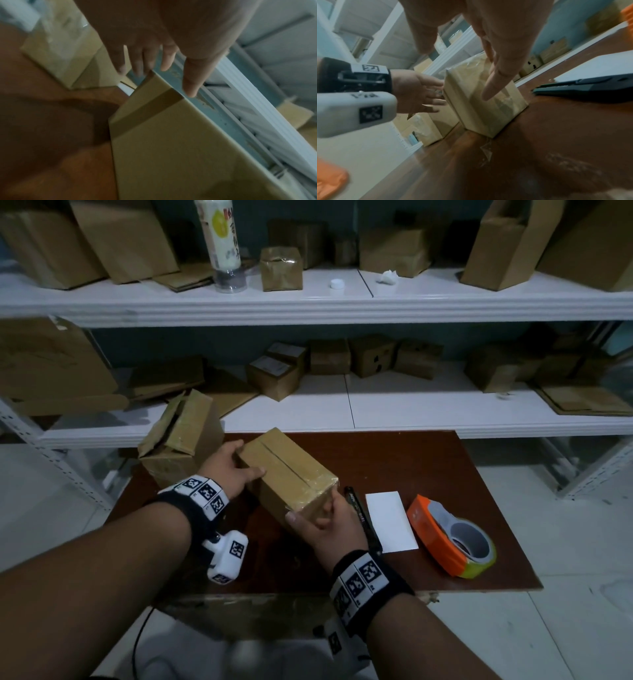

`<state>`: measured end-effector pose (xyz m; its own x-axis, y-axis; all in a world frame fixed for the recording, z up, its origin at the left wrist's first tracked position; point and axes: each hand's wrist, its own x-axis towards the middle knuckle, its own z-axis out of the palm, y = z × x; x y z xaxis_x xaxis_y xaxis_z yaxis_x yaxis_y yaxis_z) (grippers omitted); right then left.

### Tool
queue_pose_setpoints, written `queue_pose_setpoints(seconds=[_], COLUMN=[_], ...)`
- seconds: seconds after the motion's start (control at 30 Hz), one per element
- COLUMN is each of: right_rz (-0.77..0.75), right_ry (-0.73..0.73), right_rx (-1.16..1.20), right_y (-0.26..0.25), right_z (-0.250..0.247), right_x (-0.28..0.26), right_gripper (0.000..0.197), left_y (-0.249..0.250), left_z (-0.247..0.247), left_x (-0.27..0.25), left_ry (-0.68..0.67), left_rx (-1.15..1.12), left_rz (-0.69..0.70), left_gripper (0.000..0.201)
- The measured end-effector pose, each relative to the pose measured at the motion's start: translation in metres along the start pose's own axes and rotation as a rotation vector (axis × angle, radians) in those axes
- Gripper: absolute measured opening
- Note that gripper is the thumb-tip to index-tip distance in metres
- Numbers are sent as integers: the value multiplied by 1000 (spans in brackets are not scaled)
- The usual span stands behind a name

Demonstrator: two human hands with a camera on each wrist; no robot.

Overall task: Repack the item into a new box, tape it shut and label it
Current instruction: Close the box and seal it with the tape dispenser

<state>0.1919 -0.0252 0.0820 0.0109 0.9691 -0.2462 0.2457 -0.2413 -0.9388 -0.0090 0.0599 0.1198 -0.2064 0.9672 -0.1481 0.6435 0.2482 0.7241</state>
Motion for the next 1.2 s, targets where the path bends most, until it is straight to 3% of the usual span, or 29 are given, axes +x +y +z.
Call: queue_pose_setpoints(seconds=[0.2, 0.33, 0.5, 0.63, 0.7, 0.77, 0.87, 1.0, 1.07, 1.2], right_rz=[3, 74, 139, 135, 115, 86, 61, 72, 86, 30], right_ry=[78, 168, 240, 205, 196, 223, 250, 209, 172, 158], right_rx=[-35, -140, -144, -11, 47, 58, 46, -36, -21, -40], right_y=[-7, -2, 2, 4, -1, -5, -4, 8, 10, 9], right_z=[-17, -22, -22, -22, -24, -27, -32, -32, -28, -26], right_x=[9, 16, 16, 14, 11, 8, 5, 4, 2, -1], right_gripper=[87, 92, 95, 92, 81, 70, 59, 36, 39, 45], left_y=[-26, -36, -34, -27, -25, -19, -5, 8, 10, -1], left_z=[5, 9, -2, -5, -5, -7, -7, -2, 1, -3], left_x=[-31, -72, -66, -52, -49, -53, -60, -69, -72, -68], left_ry=[180, 141, 229, -145, -193, -143, -114, -81, -89, -236], left_rx=[32, 177, 393, 539, 708, 837, 861, 966, 981, 824], left_rz=[14, 128, 334, 512, 509, 469, 408, 450, 479, 429], left_gripper=[31, 21, 27, 60, 67, 73, 78, 82, 78, 70])
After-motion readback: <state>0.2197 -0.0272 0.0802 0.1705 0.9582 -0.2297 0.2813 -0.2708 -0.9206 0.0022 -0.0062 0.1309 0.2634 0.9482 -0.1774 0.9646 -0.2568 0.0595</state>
